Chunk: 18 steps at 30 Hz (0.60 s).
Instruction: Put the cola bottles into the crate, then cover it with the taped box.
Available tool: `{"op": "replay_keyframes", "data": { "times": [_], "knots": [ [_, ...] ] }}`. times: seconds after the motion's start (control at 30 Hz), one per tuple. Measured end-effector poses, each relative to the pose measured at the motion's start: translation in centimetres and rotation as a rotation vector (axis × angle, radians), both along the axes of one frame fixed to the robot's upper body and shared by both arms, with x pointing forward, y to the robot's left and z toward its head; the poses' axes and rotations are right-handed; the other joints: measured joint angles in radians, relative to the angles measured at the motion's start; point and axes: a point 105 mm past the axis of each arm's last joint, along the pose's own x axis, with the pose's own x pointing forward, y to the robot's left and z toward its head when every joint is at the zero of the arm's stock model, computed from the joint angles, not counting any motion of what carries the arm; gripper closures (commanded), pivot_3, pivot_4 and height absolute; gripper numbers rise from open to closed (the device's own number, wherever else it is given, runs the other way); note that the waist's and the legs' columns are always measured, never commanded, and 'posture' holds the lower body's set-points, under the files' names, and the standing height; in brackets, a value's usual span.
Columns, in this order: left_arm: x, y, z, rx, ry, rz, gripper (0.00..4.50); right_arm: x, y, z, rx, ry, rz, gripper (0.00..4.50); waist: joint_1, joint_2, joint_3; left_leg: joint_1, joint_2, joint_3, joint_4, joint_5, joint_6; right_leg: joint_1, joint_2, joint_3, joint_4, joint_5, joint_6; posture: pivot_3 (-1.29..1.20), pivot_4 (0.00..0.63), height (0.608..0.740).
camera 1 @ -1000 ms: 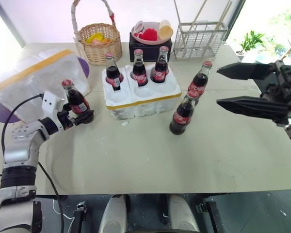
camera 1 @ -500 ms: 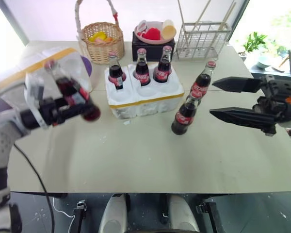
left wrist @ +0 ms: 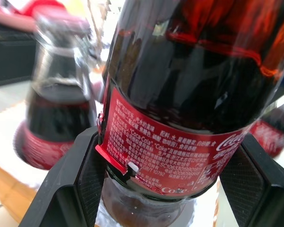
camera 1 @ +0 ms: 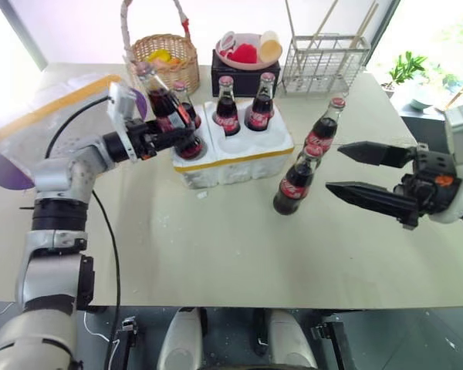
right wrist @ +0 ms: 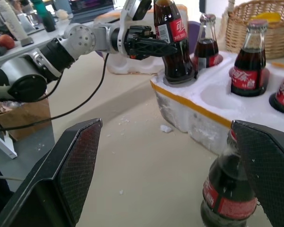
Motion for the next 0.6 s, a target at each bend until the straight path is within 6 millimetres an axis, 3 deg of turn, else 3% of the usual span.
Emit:
{"op": "replay_keyframes", "data": {
  "times": [0.27,0.33,0.4,0.6],
  "knots": [
    [0.1,-0.7,-1.7,0.128,-0.025,-0.035,1.71,0.7,-0.7,-0.8,0.011,0.006,-0.081,0.0,0.001,0.0,0.0,0.0,0.0,0.0,0.0,0.0,0.0,0.0,0.0,0.0,0.0,0.0,0.0,0.0,0.15,0.74],
    [0.2,-1.0,-2.0,0.161,-0.045,-0.037,0.67,0.9,-0.9,-1.0,0.0,0.001,-0.103,0.0,0.002,0.0,0.0,0.0,0.0,0.0,0.0,0.0,0.0,0.0,0.0,0.0,0.0,0.0,0.0,0.0,0.15,0.74],
    [0.4,-1.6,-2.0,0.17,-0.078,-0.031,0.02,1.4,-1.4,-1.6,-0.023,0.0,-0.148,0.0,0.002,0.0,0.0,0.0,0.0,0.0,0.0,0.0,0.0,0.001,0.0,0.0,0.0,0.0,0.0,0.0,0.15,0.74],
    [-0.3,-1.1,-2.4,0.182,-0.104,-0.016,0.02,1.7,-2.7,-4.3,-0.038,0.08,-0.24,0.0,-0.001,0.0,0.0,0.001,0.0,0.0,0.0,0.0,0.0,0.001,0.0,0.0,0.0,0.0,0.0,0.0,0.15,0.74]
  ]
}}
